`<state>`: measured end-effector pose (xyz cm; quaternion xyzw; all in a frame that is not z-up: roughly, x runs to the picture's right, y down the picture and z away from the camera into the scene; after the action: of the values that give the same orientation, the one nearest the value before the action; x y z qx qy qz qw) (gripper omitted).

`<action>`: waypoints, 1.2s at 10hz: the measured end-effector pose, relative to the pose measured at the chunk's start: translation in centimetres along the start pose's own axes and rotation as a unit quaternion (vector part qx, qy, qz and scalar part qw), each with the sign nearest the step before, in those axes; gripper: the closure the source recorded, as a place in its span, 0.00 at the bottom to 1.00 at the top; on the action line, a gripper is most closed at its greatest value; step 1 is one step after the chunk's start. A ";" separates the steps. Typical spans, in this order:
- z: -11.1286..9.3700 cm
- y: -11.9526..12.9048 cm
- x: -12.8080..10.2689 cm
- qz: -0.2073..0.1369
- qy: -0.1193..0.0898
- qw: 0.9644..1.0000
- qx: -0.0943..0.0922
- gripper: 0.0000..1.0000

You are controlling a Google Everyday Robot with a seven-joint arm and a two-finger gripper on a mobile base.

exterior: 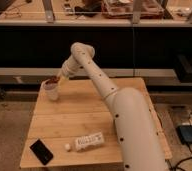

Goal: Place the pepper in the ceramic cup

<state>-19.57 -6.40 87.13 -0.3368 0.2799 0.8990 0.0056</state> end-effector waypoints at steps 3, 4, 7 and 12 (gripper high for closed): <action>-0.8 -0.3 0.2 -0.028 -0.024 0.999 -0.001 0.82; -0.9 -0.5 0.2 -0.035 -0.030 0.999 0.000 0.82; -0.5 -1.4 1.1 -0.054 -0.040 0.998 0.009 0.82; 0.9 -1.8 2.0 -0.066 -0.051 0.996 0.019 0.82</action>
<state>-21.29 -4.78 85.54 -0.3077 0.2739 0.9072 0.0854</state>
